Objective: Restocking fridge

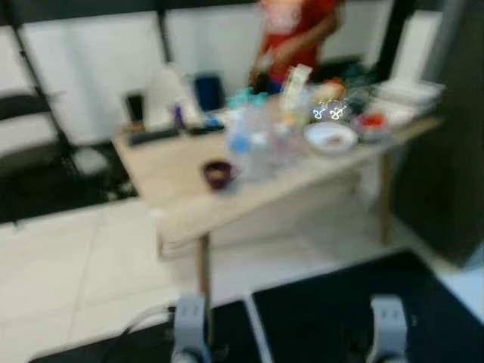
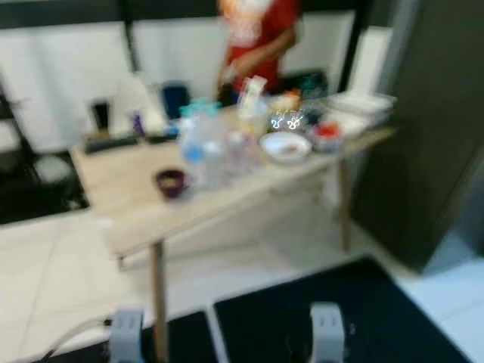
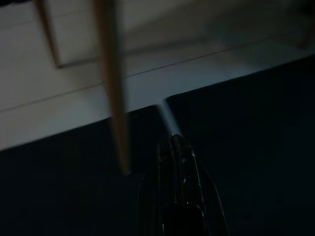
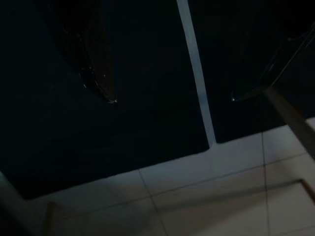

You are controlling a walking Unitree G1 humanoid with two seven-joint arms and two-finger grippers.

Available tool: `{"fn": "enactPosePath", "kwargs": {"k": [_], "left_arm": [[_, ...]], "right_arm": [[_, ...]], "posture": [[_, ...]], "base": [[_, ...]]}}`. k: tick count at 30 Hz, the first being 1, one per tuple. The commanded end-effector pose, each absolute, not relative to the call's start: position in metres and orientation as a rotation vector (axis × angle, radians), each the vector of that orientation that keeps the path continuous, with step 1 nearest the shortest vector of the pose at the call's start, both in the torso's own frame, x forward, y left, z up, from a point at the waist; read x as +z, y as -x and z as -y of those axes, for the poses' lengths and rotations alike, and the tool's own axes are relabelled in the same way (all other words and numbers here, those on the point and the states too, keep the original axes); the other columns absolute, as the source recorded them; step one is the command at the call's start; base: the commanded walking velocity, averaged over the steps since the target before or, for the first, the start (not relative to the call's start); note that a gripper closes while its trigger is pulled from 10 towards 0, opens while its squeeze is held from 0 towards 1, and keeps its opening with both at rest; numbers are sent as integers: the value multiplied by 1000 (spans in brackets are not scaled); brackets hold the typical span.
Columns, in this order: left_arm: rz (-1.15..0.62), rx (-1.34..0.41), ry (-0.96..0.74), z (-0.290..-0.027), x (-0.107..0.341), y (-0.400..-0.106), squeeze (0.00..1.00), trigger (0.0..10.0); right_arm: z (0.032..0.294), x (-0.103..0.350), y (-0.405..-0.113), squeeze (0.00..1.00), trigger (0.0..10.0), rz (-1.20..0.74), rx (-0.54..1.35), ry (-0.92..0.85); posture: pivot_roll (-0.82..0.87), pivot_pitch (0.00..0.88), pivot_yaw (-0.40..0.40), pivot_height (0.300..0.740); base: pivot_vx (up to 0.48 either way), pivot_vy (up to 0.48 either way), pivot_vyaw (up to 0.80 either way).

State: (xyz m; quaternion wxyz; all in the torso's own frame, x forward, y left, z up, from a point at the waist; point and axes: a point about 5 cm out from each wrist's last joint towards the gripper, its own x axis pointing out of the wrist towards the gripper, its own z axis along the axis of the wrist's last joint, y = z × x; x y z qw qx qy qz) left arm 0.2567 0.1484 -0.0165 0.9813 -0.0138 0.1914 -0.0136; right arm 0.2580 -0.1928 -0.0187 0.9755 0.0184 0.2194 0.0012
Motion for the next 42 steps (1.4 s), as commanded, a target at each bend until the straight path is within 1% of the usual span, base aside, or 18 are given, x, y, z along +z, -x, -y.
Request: {"fn": "enactPosePath", "kwargs": {"k": [1,4,8,25,27,30,32,38,42], "left_arm": [[-404,-24,26,-149,-20,-253,0,10000],[-405,-25,24,-149,-20,-253,0,10000],[-403,2,45,-151,-19,-255,0,10000],[-398,3,58,-149,-18,-256,0,10000],[-395,-18,31,-149,-18,-257,0,10000],[-396,-34,-4,-148,-18,-256,0,10000],[-401,-23,10,-148,-19,-256,0,10000],[-388,6,65,-150,-17,-256,0,10000],[-386,9,64,-151,-17,-256,0,10000]], "right_arm": [[195,-19,-258,0,10000,-447,0,-31],[195,-19,-258,0,10000,-446,0,-30],[195,-18,-259,0,10000,-443,0,-31],[191,-14,-264,0,10000,-431,10,-35],[191,-14,-264,0,10000,-430,11,-35],[191,-14,-264,0,10000,-430,11,-35],[191,-14,-264,0,10000,-430,10,-35],[191,-15,-263,0,10000,-431,7,-36],[191,-15,-263,0,10000,-431,9,-33]], "posture": [[-54,50,55,740],[-54,49,55,740],[-56,44,55,740],[-55,45,55,740],[-54,46,54,740],[-54,47,58,740],[-55,47,58,740],[-56,46,58,740],[-54,47,56,740]], "base": [[0,-480,0],[0,-480,0],[0,0,0],[0,0,0],[0,0,0],[0,-350,0],[0,-480,0],[0,0,0],[0,0,0]]}}
